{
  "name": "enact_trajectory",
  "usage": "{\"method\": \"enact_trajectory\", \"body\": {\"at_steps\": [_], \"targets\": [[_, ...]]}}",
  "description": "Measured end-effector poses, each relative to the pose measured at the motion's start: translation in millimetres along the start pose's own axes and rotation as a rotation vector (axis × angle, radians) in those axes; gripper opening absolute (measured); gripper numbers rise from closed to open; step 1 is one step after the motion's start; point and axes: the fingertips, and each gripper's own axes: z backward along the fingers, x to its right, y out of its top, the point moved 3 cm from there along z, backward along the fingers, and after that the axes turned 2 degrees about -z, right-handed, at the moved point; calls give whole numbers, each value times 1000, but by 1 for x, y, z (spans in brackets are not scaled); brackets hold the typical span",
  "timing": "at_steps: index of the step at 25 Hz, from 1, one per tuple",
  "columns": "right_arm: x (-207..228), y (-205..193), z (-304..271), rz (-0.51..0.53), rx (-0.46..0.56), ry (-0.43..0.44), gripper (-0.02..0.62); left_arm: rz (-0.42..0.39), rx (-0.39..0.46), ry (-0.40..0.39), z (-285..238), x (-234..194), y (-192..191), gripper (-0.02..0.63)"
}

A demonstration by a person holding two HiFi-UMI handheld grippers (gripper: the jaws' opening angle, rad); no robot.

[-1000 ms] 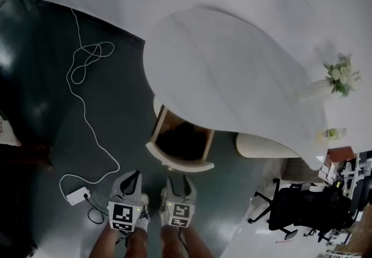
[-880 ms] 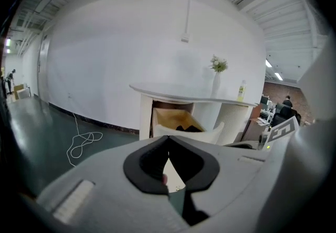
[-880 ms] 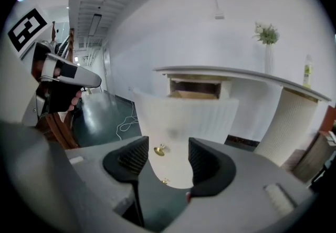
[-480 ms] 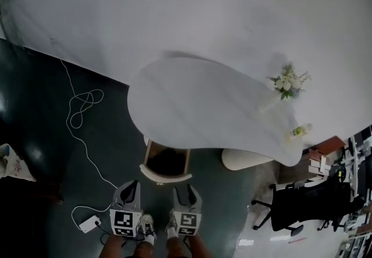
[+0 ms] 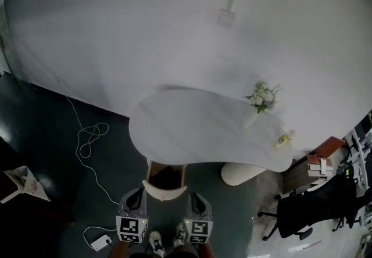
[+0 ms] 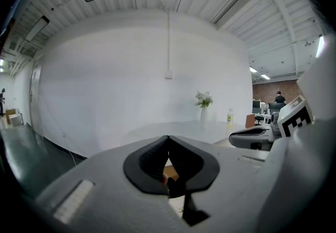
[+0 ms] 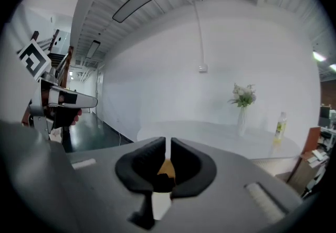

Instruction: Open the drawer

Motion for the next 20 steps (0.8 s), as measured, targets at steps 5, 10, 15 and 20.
{"method": "enact_trajectory", "body": {"at_steps": [5,10,15,20], "targets": [[5,36,23,6,71,-10,5,-23,56,-2,14,11,36,9],[11,56,43,-1,119,-26,5,-33,80,-6,22,20,50,9],[18,62,46,-11,133,-39,5,-45,85,-17,21,26,55,9],[19,73,45,-4,153,-39,5,-48,82,-21,17,26,57,9]]}}
